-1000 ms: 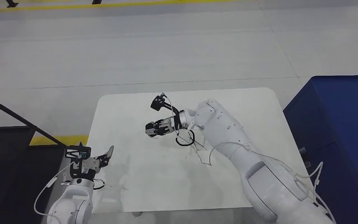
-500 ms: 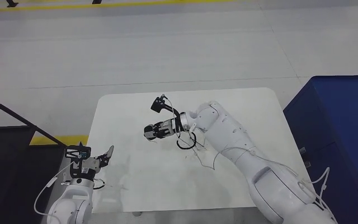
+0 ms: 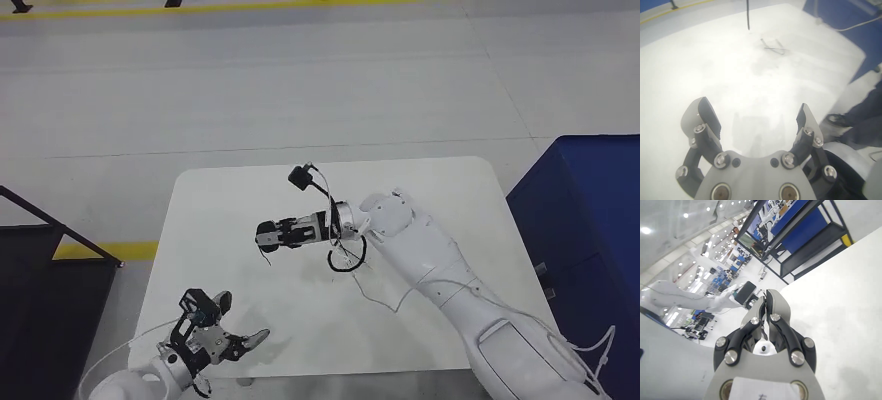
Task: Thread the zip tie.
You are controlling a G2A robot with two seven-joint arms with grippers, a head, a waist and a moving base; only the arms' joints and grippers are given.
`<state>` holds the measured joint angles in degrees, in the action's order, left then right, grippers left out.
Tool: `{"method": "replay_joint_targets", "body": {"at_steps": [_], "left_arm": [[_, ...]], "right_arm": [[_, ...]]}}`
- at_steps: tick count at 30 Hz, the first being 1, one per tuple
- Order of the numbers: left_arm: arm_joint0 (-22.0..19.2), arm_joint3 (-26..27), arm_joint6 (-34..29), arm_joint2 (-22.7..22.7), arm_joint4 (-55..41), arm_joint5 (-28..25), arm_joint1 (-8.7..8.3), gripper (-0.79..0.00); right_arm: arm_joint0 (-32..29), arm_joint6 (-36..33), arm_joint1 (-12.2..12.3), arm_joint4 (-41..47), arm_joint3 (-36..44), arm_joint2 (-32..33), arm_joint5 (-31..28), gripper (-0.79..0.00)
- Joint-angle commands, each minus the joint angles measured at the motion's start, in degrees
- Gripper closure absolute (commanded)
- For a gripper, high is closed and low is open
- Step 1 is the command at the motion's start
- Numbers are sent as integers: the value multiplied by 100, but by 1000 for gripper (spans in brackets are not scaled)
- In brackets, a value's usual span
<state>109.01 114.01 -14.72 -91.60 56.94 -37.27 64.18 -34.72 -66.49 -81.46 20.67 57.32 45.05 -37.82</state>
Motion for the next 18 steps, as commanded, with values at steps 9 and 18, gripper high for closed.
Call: {"method": "replay_joint_targets", "body": {"at_steps": [9, 18], "left_arm": [[-68, -111, -283, 75, -634, 275, 3, -785], [-234, -207, -1065, 160, -2421, -19, -69, -594]], "right_arm": [[-367, -609, 457, 1060, 612, -19, 609, 0], [-275, -414, 446, 1309, 342, -481, 415, 0]]}}
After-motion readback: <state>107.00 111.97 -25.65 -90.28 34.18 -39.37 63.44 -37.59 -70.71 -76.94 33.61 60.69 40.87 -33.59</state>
